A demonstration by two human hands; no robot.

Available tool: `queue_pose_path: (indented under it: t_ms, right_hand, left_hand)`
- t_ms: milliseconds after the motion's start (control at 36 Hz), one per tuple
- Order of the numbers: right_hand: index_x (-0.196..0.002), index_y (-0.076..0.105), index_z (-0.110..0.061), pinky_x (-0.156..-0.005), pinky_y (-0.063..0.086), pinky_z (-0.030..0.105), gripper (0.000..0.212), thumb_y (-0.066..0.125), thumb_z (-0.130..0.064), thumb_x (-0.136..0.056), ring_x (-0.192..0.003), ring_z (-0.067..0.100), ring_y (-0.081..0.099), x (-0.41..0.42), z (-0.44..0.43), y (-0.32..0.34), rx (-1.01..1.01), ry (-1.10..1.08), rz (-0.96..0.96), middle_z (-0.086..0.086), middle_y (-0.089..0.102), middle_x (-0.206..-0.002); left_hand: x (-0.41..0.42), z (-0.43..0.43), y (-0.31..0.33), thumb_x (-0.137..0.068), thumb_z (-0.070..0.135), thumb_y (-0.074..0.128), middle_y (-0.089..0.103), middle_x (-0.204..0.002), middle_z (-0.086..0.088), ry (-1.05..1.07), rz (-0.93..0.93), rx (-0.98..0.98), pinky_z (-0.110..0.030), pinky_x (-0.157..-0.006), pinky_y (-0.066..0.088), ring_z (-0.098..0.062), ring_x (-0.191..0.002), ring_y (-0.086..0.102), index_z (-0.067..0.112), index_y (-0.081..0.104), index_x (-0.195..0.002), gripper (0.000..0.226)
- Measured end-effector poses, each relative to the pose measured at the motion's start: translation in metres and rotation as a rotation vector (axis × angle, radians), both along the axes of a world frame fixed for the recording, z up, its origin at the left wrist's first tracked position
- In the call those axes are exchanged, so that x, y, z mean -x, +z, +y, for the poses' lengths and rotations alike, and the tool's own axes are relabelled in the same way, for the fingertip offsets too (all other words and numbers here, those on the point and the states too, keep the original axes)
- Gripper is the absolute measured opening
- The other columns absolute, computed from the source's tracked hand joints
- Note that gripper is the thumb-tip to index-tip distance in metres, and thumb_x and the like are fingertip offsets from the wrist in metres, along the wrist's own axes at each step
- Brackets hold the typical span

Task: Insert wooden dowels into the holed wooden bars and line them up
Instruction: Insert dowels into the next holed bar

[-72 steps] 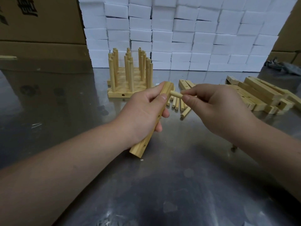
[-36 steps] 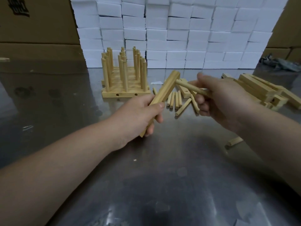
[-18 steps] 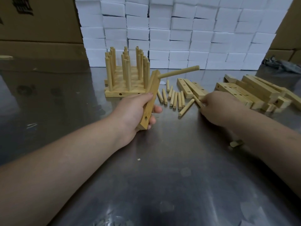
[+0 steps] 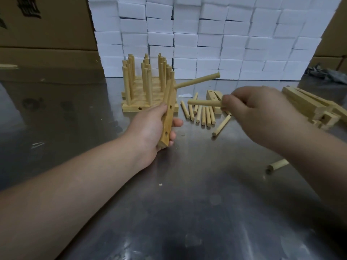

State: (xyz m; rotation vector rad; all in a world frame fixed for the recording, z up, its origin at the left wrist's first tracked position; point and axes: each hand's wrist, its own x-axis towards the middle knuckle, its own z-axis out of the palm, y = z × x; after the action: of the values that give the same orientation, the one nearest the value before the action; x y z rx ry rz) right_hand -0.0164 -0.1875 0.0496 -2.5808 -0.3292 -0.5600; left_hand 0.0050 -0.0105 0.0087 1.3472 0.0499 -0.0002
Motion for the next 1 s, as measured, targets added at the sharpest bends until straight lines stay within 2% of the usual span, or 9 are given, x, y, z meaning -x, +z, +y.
queue_pose_path:
  t_ms: [167, 361, 444, 528, 611, 695, 806, 889, 1000]
  right_hand:
    - [-0.079, 0.056, -0.02, -0.041, 0.033, 0.014, 0.026, 0.041, -0.032, -0.096, -0.048, -0.008, 0.044, 0.0, 0.007, -0.012, -0.037, 0.121, 0.053, -0.005, 0.045, -0.057]
    - [-0.078, 0.053, -0.028, -0.05, 0.033, 0.026, 0.024, 0.04, -0.031, -0.097, -0.053, 0.007, 0.041, -0.001, 0.013, -0.02, -0.041, 0.163, 0.133, -0.004, 0.05, -0.064]
    - [-0.075, 0.054, -0.038, -0.043, 0.032, 0.017, 0.025, 0.043, -0.03, -0.096, -0.047, 0.004, 0.044, -0.002, 0.011, -0.022, -0.116, 0.195, 0.128, -0.003, 0.052, -0.058]
    - [-0.071, 0.059, -0.035, -0.044, 0.034, 0.009, 0.024, 0.048, -0.033, -0.093, -0.045, -0.005, 0.046, -0.003, 0.009, -0.021, -0.146, 0.219, 0.101, -0.002, 0.054, -0.054]
    - [-0.071, 0.056, -0.047, -0.049, 0.037, 0.005, 0.018, 0.053, -0.038, -0.087, -0.055, -0.009, 0.051, -0.005, 0.006, -0.02, -0.13, 0.248, 0.108, -0.018, 0.059, -0.064]
    - [-0.085, 0.065, -0.04, -0.053, 0.036, 0.009, 0.013, 0.052, -0.037, -0.087, -0.059, -0.005, 0.051, -0.007, 0.005, -0.022, -0.071, 0.238, 0.072, -0.002, 0.058, -0.059]
    - [-0.099, 0.069, -0.027, -0.054, 0.035, 0.013, 0.025, 0.05, -0.038, -0.088, -0.067, -0.001, 0.051, -0.006, 0.007, -0.024, -0.025, 0.19, 0.007, -0.006, 0.056, -0.057]
    - [-0.1, 0.068, -0.023, -0.068, 0.046, 0.03, 0.025, 0.048, -0.035, -0.092, -0.071, 0.009, 0.056, -0.004, 0.011, -0.025, -0.046, 0.172, 0.018, 0.001, 0.064, -0.071]
    - [-0.075, 0.064, -0.029, -0.045, 0.032, 0.02, 0.025, 0.047, -0.032, -0.094, -0.049, 0.006, 0.043, -0.005, 0.013, -0.026, -0.213, 0.19, 0.095, 0.0, 0.048, -0.056]
  left_hand:
    - [-0.001, -0.001, -0.003, -0.099, 0.027, 0.036, 0.065, -0.06, 0.002, -0.018, -0.069, -0.074, -0.02, -0.04, 0.039, -0.011, -0.038, 0.046, 0.022, 0.058, -0.098, 0.023]
    - [-0.001, -0.002, -0.005, -0.099, 0.027, 0.035, 0.063, -0.06, 0.004, -0.04, -0.118, -0.123, -0.019, -0.039, 0.038, -0.011, -0.037, 0.045, 0.023, 0.06, -0.098, 0.026]
    - [-0.001, -0.002, -0.005, -0.099, 0.027, 0.035, 0.063, -0.061, 0.003, -0.055, -0.133, -0.142, -0.02, -0.039, 0.038, -0.012, -0.038, 0.045, 0.023, 0.06, -0.096, 0.025]
    - [0.001, -0.002, -0.005, -0.1, 0.027, 0.035, 0.063, -0.061, 0.004, -0.09, -0.163, -0.191, -0.021, -0.041, 0.039, -0.012, -0.039, 0.046, 0.029, 0.059, -0.104, 0.025]
    - [0.004, -0.004, -0.005, -0.1, 0.027, 0.034, 0.062, -0.062, 0.005, -0.127, -0.2, -0.25, -0.021, -0.042, 0.041, -0.012, -0.04, 0.046, 0.038, 0.055, -0.11, 0.026]
    - [0.007, -0.005, -0.004, -0.1, 0.025, 0.033, 0.061, -0.061, 0.005, -0.128, -0.213, -0.265, -0.021, -0.042, 0.041, -0.011, -0.04, 0.045, 0.037, 0.055, -0.107, 0.026]
    - [0.008, -0.006, -0.003, -0.1, 0.027, 0.033, 0.059, -0.061, 0.007, -0.111, -0.231, -0.307, -0.021, -0.045, 0.042, -0.009, -0.041, 0.046, 0.039, 0.053, -0.108, 0.024]
    - [0.007, -0.006, -0.003, -0.1, 0.028, 0.032, 0.057, -0.059, 0.011, -0.106, -0.271, -0.379, -0.02, -0.047, 0.042, -0.008, -0.042, 0.046, 0.044, 0.051, -0.1, 0.025]
    - [0.007, -0.003, -0.002, -0.099, 0.03, 0.035, 0.056, -0.059, 0.013, -0.119, -0.334, -0.48, -0.015, -0.045, 0.041, -0.008, -0.046, 0.048, 0.052, 0.048, -0.091, 0.027]
